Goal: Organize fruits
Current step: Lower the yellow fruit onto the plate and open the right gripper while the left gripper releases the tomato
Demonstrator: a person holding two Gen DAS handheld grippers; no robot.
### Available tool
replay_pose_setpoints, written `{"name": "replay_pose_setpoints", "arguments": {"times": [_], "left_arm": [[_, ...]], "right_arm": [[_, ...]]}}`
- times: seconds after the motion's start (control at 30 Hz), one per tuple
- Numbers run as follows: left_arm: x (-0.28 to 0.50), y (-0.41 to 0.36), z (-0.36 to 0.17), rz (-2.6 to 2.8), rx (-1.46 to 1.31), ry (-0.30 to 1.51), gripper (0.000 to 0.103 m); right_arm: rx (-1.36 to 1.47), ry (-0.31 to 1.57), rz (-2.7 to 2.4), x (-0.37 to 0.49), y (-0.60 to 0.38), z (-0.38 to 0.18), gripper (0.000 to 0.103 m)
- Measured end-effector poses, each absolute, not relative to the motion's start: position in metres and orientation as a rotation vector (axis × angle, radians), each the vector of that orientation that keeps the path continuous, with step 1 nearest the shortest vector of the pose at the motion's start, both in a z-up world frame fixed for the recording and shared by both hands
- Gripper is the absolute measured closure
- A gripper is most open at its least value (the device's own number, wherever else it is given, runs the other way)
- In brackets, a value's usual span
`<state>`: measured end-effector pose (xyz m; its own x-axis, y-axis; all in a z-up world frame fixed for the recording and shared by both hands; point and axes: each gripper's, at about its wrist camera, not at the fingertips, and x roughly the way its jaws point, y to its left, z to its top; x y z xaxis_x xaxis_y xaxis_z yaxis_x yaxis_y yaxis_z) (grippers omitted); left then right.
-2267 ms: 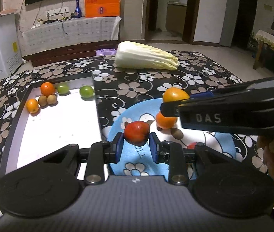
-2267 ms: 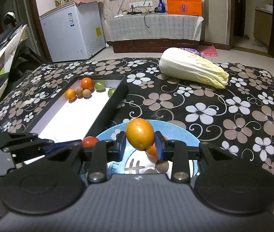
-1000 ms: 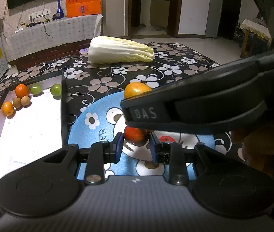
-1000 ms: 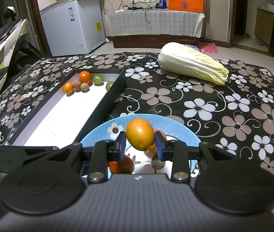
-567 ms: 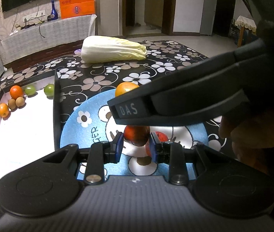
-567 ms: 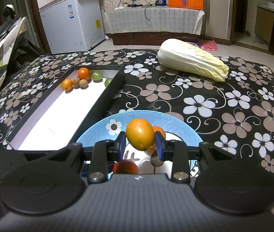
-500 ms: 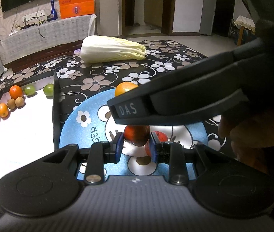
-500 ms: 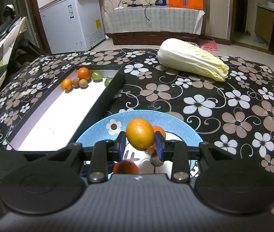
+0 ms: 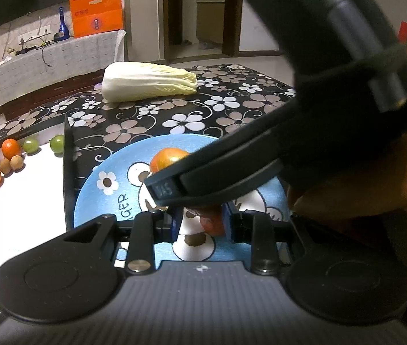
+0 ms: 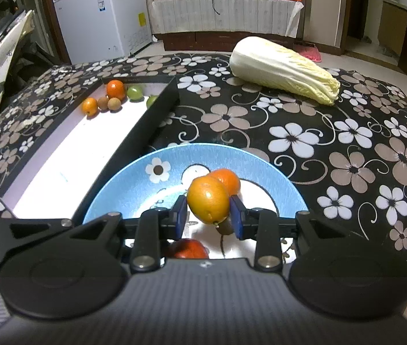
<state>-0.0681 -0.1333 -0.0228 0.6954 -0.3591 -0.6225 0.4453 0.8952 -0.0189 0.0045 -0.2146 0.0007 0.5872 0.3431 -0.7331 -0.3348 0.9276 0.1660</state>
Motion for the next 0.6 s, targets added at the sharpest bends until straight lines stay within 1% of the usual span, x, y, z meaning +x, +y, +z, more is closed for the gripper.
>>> {"name": "replay_pose_setpoints", "arguments": {"times": [0.6], "left_arm": [[-0.0711,-0.1311,-0.0207,-0.461,0.14,0.65,0.068]], "right_arm": [[0.005,0.866,0.404,0.0058,-0.2137,-0.0007,0.067]]}}
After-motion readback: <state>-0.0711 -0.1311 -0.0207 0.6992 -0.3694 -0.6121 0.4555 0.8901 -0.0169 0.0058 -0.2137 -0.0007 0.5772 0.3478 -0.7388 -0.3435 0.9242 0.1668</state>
